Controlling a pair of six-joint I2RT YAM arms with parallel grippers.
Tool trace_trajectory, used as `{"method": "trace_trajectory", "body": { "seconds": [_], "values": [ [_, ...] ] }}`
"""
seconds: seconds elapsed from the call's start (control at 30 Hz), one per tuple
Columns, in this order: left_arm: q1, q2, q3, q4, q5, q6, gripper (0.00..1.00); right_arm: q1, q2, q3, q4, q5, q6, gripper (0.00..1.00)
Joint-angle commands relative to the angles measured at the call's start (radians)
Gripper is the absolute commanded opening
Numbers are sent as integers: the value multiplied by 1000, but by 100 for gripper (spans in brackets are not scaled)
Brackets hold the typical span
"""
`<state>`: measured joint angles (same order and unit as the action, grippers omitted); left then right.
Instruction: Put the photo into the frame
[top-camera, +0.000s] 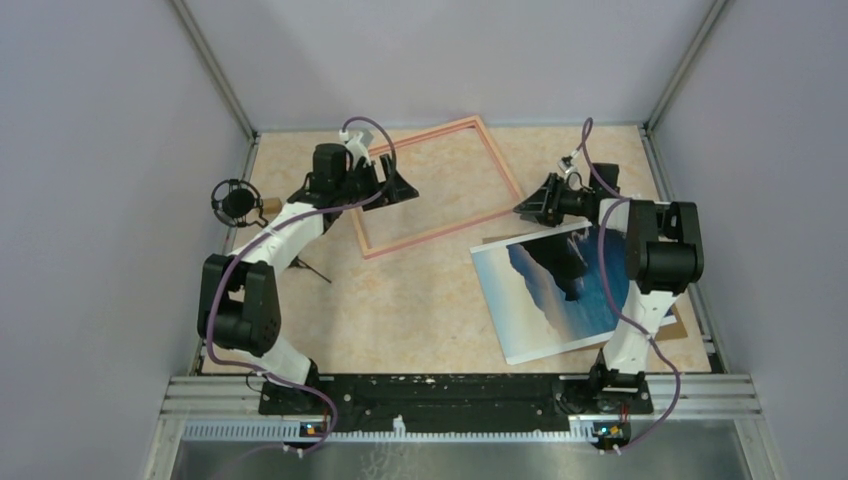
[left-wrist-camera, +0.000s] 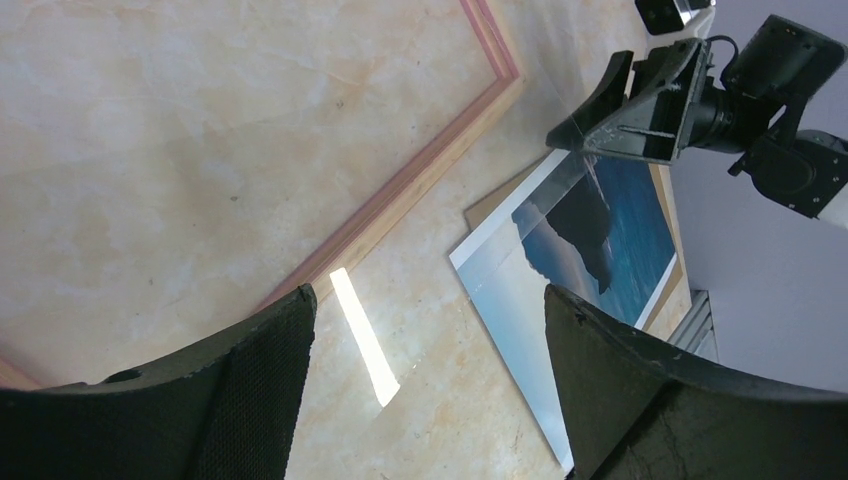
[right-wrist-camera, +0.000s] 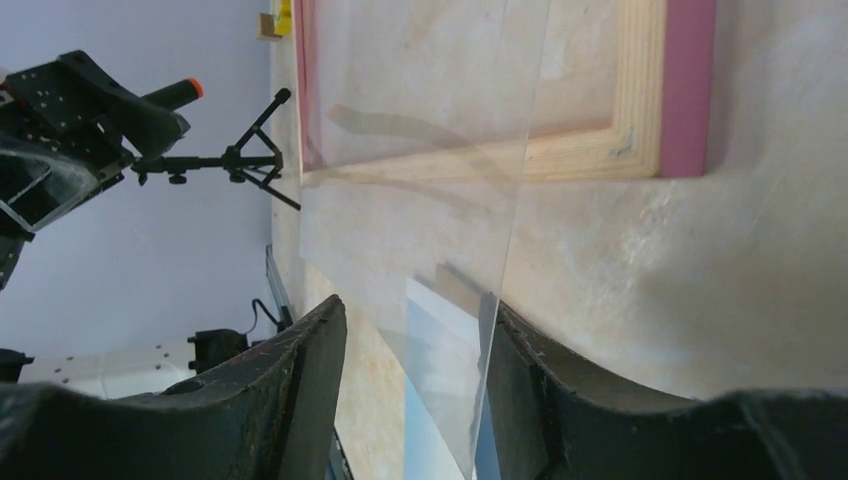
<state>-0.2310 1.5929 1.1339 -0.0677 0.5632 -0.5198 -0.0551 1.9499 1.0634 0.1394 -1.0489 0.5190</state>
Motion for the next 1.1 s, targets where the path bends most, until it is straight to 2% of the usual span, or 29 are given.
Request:
{"method": "trace_trajectory", "body": {
  "seconds": [0.0, 0.27, 0.37, 0.47, 0.5, 0.6, 0.77, 0.83, 1.07],
  "values": [
    [-10, 25, 25, 31, 14, 9, 87, 7, 65, 114, -28, -49, -4, 46],
    [-10, 87, 13, 61, 69, -40, 89, 49, 102, 150, 90, -74, 55, 46],
    [-10, 71, 9, 60, 54, -32, 89, 49, 151, 184, 194, -73, 142, 51],
    [-8, 58, 7, 59, 33, -19, 89, 49, 201, 217, 277, -69, 229, 49],
    [-8, 56, 8, 55, 28, -16, 89, 49, 218, 231, 286, -67, 241, 47],
    [-7, 44, 11, 51, 27, -11, 89, 76, 246, 240, 312, -42, 259, 31],
    [-7, 27, 10, 56, 30, -11, 89, 77, 218, 194, 404, -5, 277, 8],
    [-7, 21, 9, 56, 29, -12, 89, 77, 202, 149, 467, 1, 290, 2],
    [-7, 0, 6, 60, 31, -16, 89, 77, 172, 45, 790, 6, 411, 0]
  ]
}}
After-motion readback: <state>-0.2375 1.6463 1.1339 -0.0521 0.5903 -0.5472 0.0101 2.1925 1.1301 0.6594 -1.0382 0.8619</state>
